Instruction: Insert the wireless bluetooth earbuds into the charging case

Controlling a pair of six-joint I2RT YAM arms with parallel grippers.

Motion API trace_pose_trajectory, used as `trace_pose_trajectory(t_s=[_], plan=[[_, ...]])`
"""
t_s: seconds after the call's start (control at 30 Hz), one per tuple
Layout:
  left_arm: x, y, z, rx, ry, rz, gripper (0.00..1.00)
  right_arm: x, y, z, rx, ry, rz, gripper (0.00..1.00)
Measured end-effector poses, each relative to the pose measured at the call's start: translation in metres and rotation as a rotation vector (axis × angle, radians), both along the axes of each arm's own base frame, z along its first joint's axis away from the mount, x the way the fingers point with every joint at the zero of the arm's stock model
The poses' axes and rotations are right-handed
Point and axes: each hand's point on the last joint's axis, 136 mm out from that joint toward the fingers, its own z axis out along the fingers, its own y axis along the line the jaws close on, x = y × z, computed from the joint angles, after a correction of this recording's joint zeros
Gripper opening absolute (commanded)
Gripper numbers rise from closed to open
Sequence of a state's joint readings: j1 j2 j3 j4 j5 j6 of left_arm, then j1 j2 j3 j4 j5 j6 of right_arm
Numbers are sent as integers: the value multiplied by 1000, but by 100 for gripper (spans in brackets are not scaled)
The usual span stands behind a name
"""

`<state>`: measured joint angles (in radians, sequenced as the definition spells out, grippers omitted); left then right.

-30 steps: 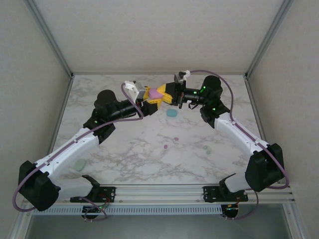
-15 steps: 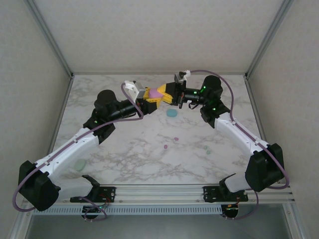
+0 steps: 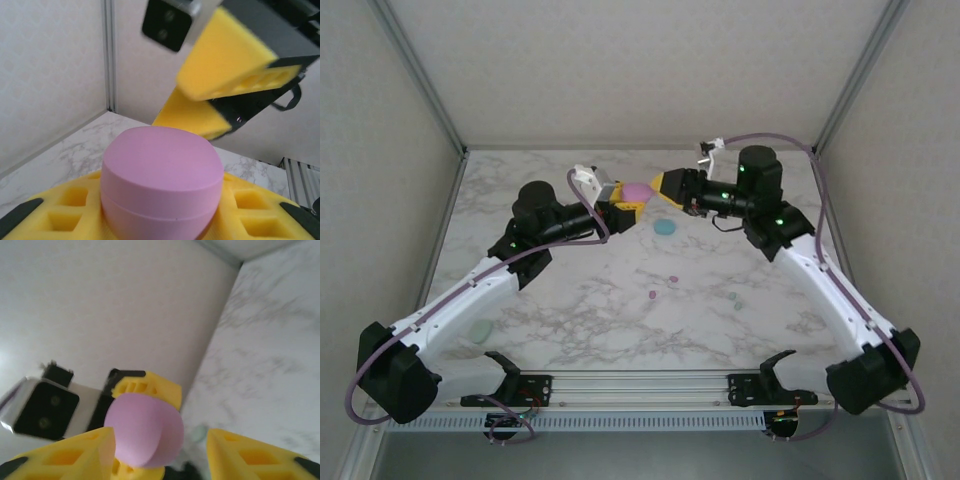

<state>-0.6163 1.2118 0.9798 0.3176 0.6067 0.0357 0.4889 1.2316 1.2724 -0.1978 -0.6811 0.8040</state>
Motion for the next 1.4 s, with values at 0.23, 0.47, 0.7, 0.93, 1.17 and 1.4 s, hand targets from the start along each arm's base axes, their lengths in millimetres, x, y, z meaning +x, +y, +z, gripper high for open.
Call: trace_pose_trajectory(t_s=[0.23, 0.47, 0.7, 0.93, 1.17, 1.4], plan=[[-8, -6, -5, 24, -25, -51, 29, -17, -15, -15, -237, -325, 46, 68], [-12, -15, -14, 48, -35, -93, 29, -22, -6, -34, -325, -402, 137, 69], [-13, -17, -17, 52, -29, -106, 29, -20, -7, -38, -356, -422, 133, 69], [-12, -17, -18, 55, -24, -101, 29, -17, -9, -41, -381, -422, 107, 69], [-10, -16, -20, 65, -15, -89, 29, -13, -10, -37, -369, -372, 63, 69], [-16, -20, -23, 74, -1, -115, 29, 4, -16, -13, -347, -386, -46, 69]])
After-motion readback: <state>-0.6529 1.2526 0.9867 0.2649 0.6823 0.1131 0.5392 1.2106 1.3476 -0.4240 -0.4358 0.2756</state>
